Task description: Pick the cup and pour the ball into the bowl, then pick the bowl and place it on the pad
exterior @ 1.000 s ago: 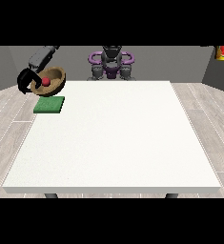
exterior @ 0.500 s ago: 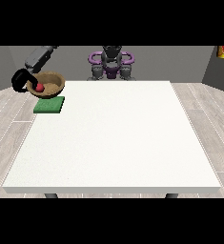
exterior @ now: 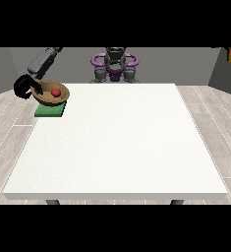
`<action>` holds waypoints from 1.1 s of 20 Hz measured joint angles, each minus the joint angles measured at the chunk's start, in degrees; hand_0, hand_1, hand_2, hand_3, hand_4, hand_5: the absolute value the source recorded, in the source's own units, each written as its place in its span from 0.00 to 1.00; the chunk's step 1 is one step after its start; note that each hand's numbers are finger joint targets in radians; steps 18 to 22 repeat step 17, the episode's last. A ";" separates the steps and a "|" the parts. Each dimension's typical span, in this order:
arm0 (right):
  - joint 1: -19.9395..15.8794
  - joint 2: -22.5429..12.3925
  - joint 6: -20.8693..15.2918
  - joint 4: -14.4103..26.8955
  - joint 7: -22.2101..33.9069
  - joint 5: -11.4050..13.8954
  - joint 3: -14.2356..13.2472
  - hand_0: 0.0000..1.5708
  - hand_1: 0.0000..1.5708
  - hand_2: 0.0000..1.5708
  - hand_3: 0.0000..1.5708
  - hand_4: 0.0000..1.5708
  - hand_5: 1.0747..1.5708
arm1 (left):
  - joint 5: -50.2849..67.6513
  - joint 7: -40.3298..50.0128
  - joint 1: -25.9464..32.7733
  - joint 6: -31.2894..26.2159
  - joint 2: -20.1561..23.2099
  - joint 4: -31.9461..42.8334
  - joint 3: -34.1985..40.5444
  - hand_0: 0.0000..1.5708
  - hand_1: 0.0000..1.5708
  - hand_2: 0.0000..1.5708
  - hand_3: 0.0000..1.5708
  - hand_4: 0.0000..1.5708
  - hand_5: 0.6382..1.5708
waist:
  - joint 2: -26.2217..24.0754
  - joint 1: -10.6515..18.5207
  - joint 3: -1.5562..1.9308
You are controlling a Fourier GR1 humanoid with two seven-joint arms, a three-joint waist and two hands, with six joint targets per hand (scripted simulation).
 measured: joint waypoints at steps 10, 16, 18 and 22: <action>-3.45 -1.30 0.21 3.01 -1.77 2.62 2.40 0.00 0.00 0.00 0.00 0.00 0.68 | 0.71 -0.34 -0.81 0.27 0.90 -0.88 -0.67 0.00 0.00 0.00 0.00 0.77 1.00 | 2.01 1.77 0.01; -4.39 -2.20 1.96 6.11 0.27 5.07 4.90 0.00 0.00 0.00 0.00 0.00 0.62 | 0.78 3.06 0.23 3.88 -3.93 -6.45 -3.90 0.00 0.00 0.00 0.00 0.76 1.00 | -1.96 2.40 0.05; -4.87 -3.12 2.74 5.99 1.67 5.20 5.15 0.00 0.00 0.00 0.00 0.13 0.61 | 0.50 3.19 0.61 4.16 -4.22 -6.36 -4.17 0.00 0.00 0.00 0.00 0.76 1.00 | -2.93 2.23 0.05; -4.87 -3.12 2.74 5.99 1.67 5.20 5.15 0.00 0.00 0.00 0.00 0.13 0.61 | 0.50 3.19 0.61 4.16 -4.22 -6.36 -4.17 0.00 0.00 0.00 0.00 0.76 1.00 | -2.93 2.23 0.05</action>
